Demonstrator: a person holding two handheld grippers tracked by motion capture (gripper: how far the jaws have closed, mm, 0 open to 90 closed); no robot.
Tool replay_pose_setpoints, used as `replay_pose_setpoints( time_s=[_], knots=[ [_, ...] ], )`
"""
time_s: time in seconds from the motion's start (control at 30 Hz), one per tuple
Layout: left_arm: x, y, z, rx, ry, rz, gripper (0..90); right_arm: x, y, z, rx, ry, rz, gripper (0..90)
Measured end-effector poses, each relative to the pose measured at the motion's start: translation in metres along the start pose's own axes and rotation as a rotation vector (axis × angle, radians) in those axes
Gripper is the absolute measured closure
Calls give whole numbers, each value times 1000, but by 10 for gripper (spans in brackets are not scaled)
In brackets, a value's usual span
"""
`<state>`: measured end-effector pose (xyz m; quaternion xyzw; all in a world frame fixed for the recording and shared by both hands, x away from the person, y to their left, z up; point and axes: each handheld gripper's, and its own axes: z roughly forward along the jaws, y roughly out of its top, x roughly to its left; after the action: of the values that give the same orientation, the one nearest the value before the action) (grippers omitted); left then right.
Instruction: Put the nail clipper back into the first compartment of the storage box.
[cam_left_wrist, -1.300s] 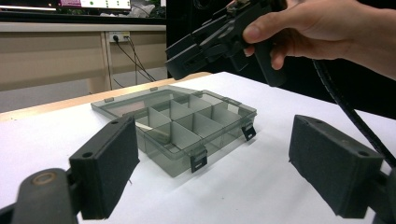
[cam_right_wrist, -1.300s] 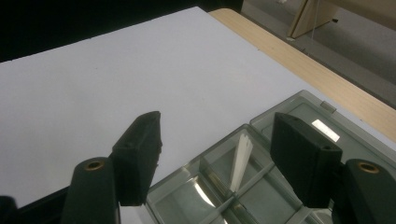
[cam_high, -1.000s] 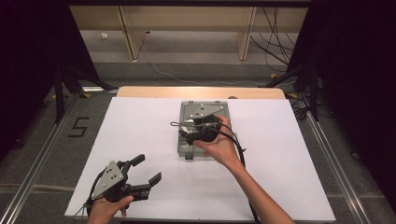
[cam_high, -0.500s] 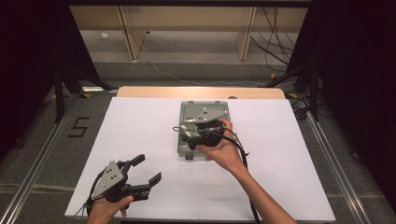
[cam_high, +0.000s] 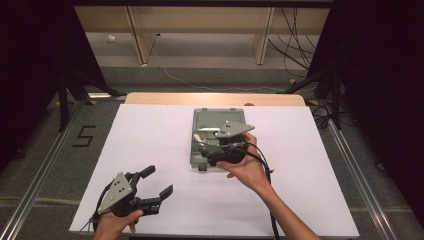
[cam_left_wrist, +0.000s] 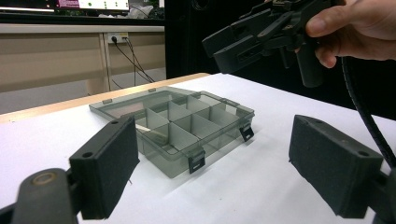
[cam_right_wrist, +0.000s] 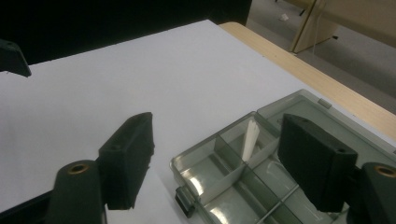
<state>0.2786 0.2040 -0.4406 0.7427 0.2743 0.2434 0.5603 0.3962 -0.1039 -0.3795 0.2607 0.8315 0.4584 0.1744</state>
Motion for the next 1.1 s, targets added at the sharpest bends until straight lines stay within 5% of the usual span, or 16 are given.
replay_pose_setpoints(
  time_s=[0.03, 0.07, 1.1],
  knots=[
    [0, 0, 0, 0, 0, 0, 155, 0, 0, 0, 0, 0, 0, 262],
    [-10, 0, 9, -134, 4, -154, 155, -1, -2, -3, -1, 3, 2, 262],
    [-10, -1, 11, -131, -4, -156, 155, 3, -44, -47, -126, 22, 70, 259]
  ],
)
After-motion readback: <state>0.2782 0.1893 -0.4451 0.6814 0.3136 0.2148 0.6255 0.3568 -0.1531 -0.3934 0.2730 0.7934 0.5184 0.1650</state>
